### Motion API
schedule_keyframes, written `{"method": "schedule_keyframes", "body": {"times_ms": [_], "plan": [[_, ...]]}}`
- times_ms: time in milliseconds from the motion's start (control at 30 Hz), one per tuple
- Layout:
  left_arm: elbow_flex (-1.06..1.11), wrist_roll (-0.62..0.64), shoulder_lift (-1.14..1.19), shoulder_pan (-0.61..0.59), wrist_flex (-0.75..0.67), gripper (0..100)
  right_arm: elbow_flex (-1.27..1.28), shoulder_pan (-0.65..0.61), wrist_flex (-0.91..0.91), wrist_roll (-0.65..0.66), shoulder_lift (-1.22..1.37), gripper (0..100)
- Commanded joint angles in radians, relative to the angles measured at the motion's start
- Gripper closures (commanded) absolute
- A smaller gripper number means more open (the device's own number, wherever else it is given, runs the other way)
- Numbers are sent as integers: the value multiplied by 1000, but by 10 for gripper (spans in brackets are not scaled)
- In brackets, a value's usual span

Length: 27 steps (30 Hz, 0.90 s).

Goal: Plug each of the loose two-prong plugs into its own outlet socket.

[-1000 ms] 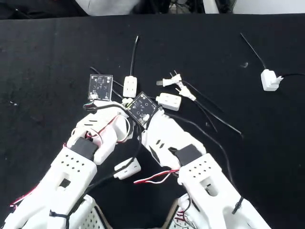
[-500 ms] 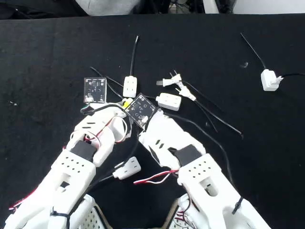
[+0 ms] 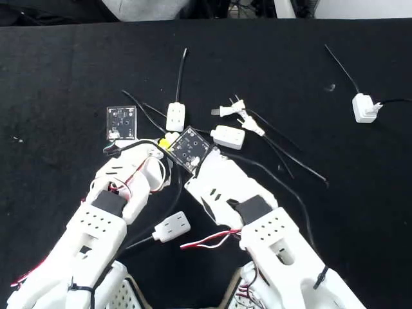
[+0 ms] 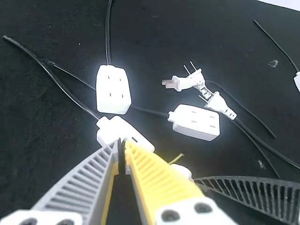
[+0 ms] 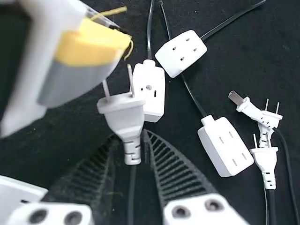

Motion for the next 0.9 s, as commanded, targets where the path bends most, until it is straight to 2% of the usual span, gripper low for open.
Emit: {"method": "schedule_keyframes", "body": {"times_ms": [0,600,733,867], "plan": [[-16,-9,-6,-7,-12,970,-8,25,-26,-11,-33,988],[-94,-11,-46,-15,-2,970,-10,21,-26,-11,-33,988],[-99,-54,-169,-7,95,970,-8,20,-26,-11,-33,988],[-58,-87,-275,74,141,970,-8,20,-26,-11,-33,988]]}}
